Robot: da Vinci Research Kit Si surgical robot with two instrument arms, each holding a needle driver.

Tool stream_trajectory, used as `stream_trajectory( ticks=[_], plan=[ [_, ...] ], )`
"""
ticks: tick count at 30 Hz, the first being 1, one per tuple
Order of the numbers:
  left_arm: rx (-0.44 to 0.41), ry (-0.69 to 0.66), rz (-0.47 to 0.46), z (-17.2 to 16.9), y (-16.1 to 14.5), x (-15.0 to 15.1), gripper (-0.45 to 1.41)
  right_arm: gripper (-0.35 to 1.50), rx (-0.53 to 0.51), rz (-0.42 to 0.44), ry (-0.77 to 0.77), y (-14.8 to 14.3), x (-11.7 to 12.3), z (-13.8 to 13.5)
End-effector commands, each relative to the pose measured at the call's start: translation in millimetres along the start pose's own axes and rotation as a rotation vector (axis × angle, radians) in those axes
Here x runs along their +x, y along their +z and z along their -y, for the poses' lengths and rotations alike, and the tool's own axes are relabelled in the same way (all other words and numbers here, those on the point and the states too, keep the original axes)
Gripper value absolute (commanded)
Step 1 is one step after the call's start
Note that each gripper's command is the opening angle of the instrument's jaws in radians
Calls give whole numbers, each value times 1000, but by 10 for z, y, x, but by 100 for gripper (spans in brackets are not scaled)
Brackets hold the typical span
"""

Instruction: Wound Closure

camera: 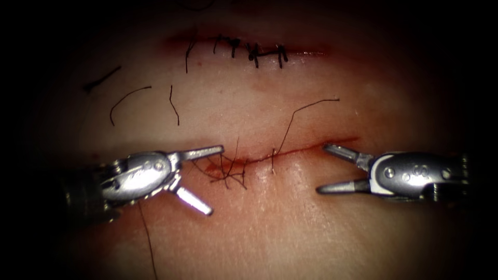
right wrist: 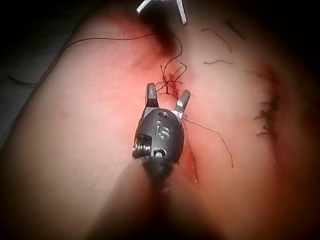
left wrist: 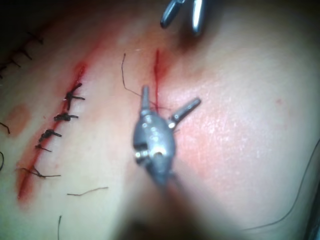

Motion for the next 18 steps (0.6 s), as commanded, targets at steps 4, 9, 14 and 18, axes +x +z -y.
stream_trajectory(
  ticks=[4,9,14,18],
  plan=[
    [11,1,5,0,9,-7,96,121,2,-2,-6,9,-5,6],
    [41,4,20,0,9,-11,96,121,4,-1,-19,9,-7,7],
    [41,4,19,0,9,-11,96,121,4,-1,-19,9,-7,7],
    [41,4,19,0,9,-11,96,93,25,-63,132,8,-9,6]
  ],
)
